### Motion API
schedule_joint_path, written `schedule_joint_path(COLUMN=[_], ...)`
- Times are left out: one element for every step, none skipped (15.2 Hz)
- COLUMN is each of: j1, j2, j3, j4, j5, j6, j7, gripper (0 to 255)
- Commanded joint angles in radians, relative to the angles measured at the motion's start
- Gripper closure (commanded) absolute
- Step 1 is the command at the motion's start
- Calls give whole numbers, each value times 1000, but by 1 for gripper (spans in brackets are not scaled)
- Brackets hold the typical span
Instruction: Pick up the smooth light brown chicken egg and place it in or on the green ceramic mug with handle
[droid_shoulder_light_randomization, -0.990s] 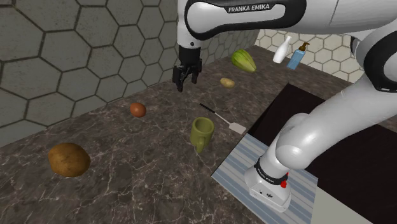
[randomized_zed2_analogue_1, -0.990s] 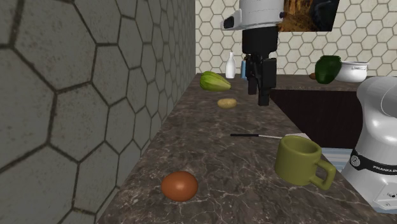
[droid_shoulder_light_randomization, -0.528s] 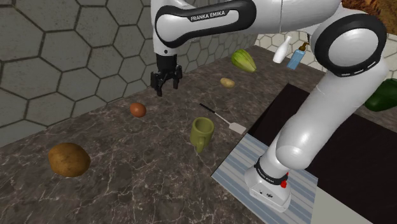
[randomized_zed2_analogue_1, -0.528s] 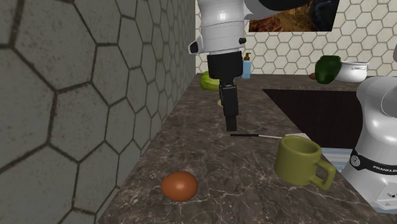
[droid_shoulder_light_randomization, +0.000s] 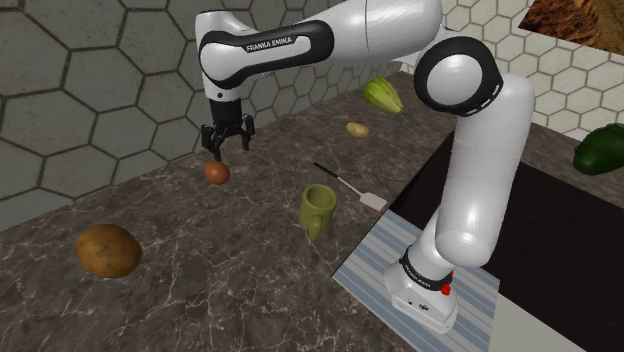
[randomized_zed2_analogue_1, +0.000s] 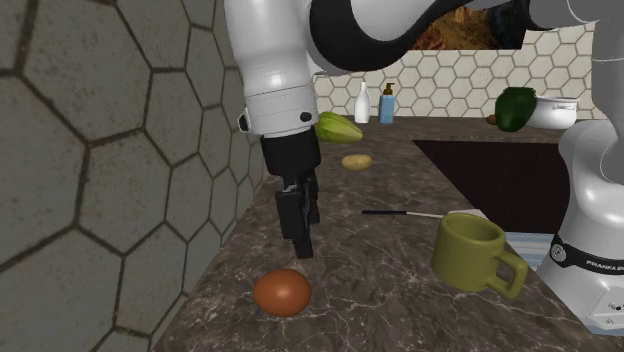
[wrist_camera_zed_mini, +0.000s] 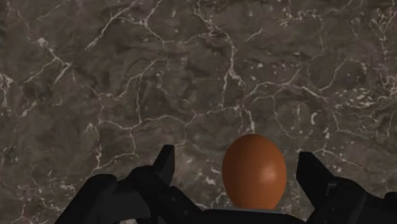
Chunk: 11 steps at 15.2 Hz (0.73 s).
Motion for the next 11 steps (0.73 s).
schedule_joint_path(j1=[15, 23, 32, 41, 44, 44, 45, 45, 45, 45, 45], j2=[96, 143, 192, 242, 261, 260, 260, 260, 261, 261, 262], j3=[-2, -4, -6, -8, -9, -9, -9, -9, -9, -9, -9], j4=[106, 159, 216, 277, 301, 287, 273, 259, 246, 234, 222], j5=[-8, -12, -15, -17, -18, -18, -18, -18, -18, -18, -18], j6=[-20, -32, -45, -61, -68, -54, -40, -27, -14, 0, 13], j7=[24, 35, 45, 55, 59, 59, 59, 59, 58, 59, 59], gripper=[0, 0, 0, 0, 0, 0, 0, 0, 0, 0, 0])
